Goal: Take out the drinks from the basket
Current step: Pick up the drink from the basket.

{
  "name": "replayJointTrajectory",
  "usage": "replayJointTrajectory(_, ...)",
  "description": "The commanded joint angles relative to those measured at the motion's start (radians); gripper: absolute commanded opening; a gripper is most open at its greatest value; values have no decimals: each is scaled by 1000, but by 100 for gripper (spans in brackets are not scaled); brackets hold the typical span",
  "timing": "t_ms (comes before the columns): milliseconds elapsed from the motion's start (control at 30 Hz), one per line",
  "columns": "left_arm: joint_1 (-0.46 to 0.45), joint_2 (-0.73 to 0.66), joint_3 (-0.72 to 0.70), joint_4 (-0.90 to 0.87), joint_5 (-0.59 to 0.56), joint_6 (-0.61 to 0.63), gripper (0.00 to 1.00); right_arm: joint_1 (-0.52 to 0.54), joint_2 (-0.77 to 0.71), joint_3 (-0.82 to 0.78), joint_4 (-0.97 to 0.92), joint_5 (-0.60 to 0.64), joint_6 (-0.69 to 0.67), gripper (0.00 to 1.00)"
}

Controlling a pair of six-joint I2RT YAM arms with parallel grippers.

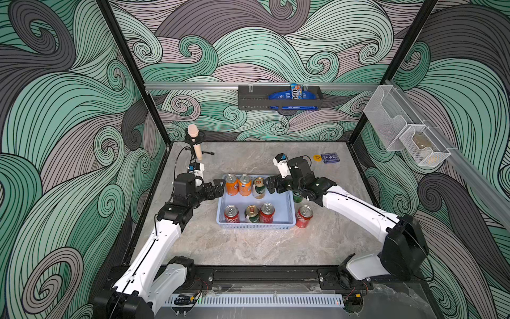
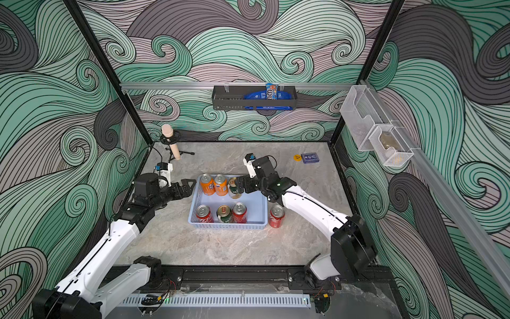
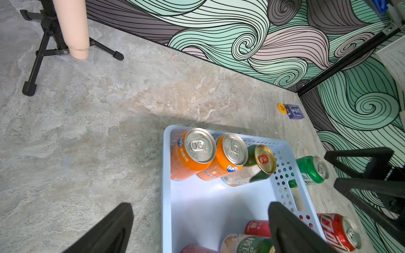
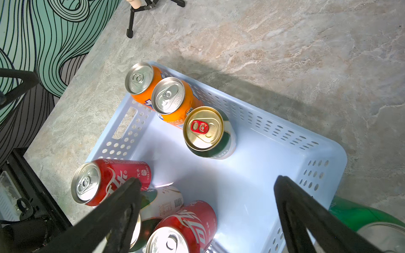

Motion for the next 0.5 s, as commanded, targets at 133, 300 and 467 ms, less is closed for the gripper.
replayJointTrajectory(133,9,0,15,-6,42,42,99,19,43,8,7,-3,-15,94)
replayJointTrajectory(300,9,0,7,-5,34,49,99,41,70,14,8,20,-20,94)
replayJointTrajectory(467,9,-3,8,-7,27,50,99,45,130,33,8,33,-35,94)
